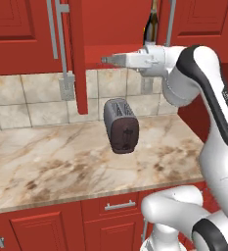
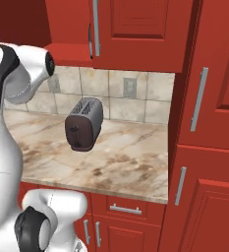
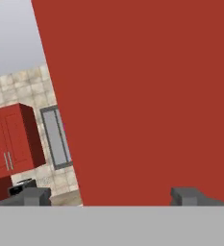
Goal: Open the cabinet directly in front. Then move the wine and the cup to the dining counter with the candle on it.
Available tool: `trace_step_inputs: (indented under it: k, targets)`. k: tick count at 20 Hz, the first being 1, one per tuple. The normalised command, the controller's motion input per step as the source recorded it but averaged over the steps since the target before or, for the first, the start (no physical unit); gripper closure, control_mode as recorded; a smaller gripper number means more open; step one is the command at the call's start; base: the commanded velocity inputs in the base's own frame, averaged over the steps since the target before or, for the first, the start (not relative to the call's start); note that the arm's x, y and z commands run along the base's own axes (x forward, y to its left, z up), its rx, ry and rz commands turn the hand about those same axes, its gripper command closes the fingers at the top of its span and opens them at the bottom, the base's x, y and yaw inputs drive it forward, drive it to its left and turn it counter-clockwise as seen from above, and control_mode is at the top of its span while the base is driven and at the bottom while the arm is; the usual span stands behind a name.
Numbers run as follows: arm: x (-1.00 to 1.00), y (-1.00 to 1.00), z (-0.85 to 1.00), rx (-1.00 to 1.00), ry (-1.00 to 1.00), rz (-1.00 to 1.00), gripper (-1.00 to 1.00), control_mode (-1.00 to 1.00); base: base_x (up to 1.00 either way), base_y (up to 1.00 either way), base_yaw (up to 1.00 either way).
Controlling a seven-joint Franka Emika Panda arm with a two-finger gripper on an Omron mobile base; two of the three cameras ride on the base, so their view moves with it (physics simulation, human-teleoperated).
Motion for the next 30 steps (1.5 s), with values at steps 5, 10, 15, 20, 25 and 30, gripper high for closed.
trace_step_inputs:
  k: [5,10,15,20,25,30]
  targets:
    - [-0.62,-0.89,0.49,-0.02,-0.03,-0.17,-1.0,-1.0,0.0,0.0,0.0]
    - [-0.72,-0.84,0.22,-0.11,-0.03,-0.21,-1.0,-1.0,0.0,0.0,0.0]
    - [-0.72,-0.79,0.0,-0.2,-0.02,-0.24,-1.0,-1.0,0.0,0.0,0.0]
    - [-0.71,-0.78,-0.02,-0.2,-0.05,-0.3,-1.0,-1.0,0.0,0.0,0.0]
    - [-0.58,-0.63,-0.21,-0.23,-0.16,-0.38,-1.0,-1.0,0.0,0.0,0.0]
    - [-0.32,-0.4,-0.31,-0.2,-0.21,-0.41,-1.0,-1.0,0.0,0.0,0.0]
